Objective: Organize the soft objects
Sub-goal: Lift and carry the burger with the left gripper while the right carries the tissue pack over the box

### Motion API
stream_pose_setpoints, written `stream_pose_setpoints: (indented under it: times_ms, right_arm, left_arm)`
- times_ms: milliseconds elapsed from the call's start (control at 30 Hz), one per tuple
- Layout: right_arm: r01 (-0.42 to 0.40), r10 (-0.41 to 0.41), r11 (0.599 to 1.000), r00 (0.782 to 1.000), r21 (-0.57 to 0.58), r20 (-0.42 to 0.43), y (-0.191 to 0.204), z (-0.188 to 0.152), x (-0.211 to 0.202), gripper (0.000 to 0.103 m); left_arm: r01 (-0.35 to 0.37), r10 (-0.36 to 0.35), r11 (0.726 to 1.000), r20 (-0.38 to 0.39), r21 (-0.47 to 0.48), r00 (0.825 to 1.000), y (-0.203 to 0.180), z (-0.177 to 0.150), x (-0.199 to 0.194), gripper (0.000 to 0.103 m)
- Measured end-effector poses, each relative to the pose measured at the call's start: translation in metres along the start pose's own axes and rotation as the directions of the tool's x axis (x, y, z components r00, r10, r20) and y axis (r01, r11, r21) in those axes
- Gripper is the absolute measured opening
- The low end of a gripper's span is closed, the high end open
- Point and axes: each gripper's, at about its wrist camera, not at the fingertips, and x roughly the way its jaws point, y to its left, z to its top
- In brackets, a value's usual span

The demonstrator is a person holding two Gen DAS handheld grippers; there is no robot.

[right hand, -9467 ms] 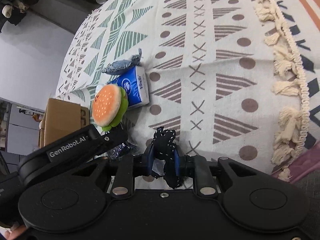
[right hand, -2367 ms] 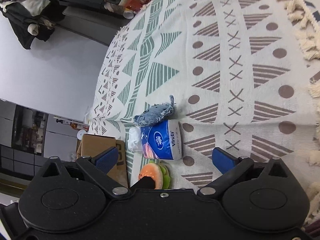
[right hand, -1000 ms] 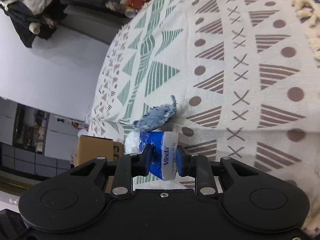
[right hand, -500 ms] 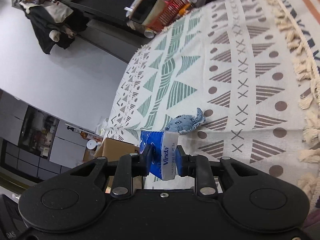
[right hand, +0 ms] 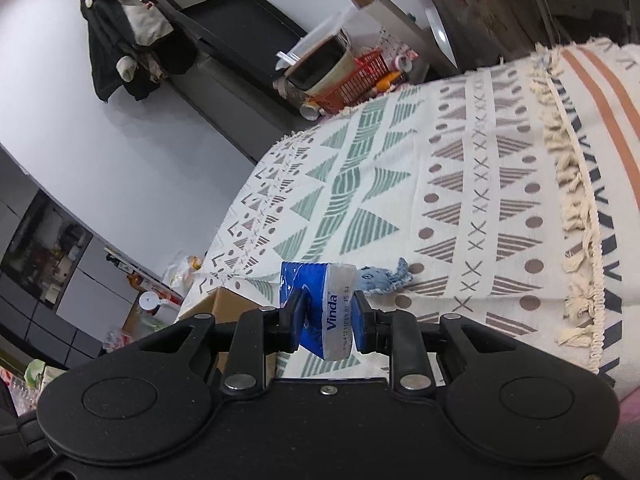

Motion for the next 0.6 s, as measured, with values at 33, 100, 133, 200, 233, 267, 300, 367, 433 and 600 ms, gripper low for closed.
stream_pose_setpoints:
  times_ms: [33, 100, 133, 200, 233, 267, 300, 367, 433, 600]
  right_arm:
    - [-0.002, 0.002, 1.0, 1.0, -0.004, 0.004, 0.004, 0.001, -0.002, 0.024]
    - [0.0, 0.0, 1.0, 1.0, -0.021, 0.012, 0.011, 0.002, -0.005, 0.024]
    - [0.001, -0.001, 1.0, 1.0, -0.029, 0.017, 0.015, 0.003, -0.006, 0.024]
    - [-0.002, 0.003, 0.999, 1.0, -0.041, 0.025, 0.024, 0.006, -0.009, 0.024]
    - [-0.004, 0.005, 0.999, 1.0, -0.046, 0.029, 0.029, 0.006, -0.01, 0.024]
    - [-0.007, 0.008, 0.999, 0.999, -0.051, 0.033, 0.033, 0.007, -0.011, 0.024]
    - [-0.011, 0.013, 0.998, 0.999, -0.055, 0.034, 0.037, 0.008, -0.011, 0.024]
    - [-0.018, 0.02, 0.998, 0.999, -0.066, 0.035, 0.046, 0.008, -0.012, 0.024]
    - [-0.025, 0.028, 0.997, 0.999, -0.077, 0.032, 0.055, 0.009, -0.012, 0.024]
    - [-0.08, 0.08, 0.995, 0.997, -0.056, -0.006, 0.075, 0.012, -0.005, 0.024]
  left_arm:
    - [0.003, -0.003, 1.0, 0.003, -0.001, 1.0, 0.001, 0.002, -0.002, 0.041]
    - [0.011, -0.011, 1.0, 0.013, -0.002, 1.0, 0.003, 0.004, -0.006, 0.041]
    - [0.015, -0.015, 1.0, 0.019, -0.003, 1.0, 0.004, 0.006, -0.008, 0.041]
    - [0.022, -0.022, 1.0, 0.027, -0.004, 0.999, 0.006, 0.01, -0.012, 0.041]
    - [0.025, -0.025, 1.0, 0.031, -0.003, 0.999, 0.008, 0.012, -0.014, 0.041]
    - [0.026, -0.026, 1.0, 0.034, -0.002, 0.999, 0.01, 0.015, -0.015, 0.041]
    - [0.026, -0.026, 1.0, 0.037, -0.004, 0.999, 0.013, 0.017, -0.017, 0.041]
    - [0.026, -0.025, 1.0, 0.048, -0.011, 0.999, 0.019, 0.023, -0.021, 0.041]
    - [0.028, -0.027, 0.999, 0.058, -0.018, 0.998, 0.025, 0.029, -0.026, 0.041]
    - [0.034, -0.031, 0.999, 0.077, -0.04, 0.997, 0.043, 0.041, -0.035, 0.041]
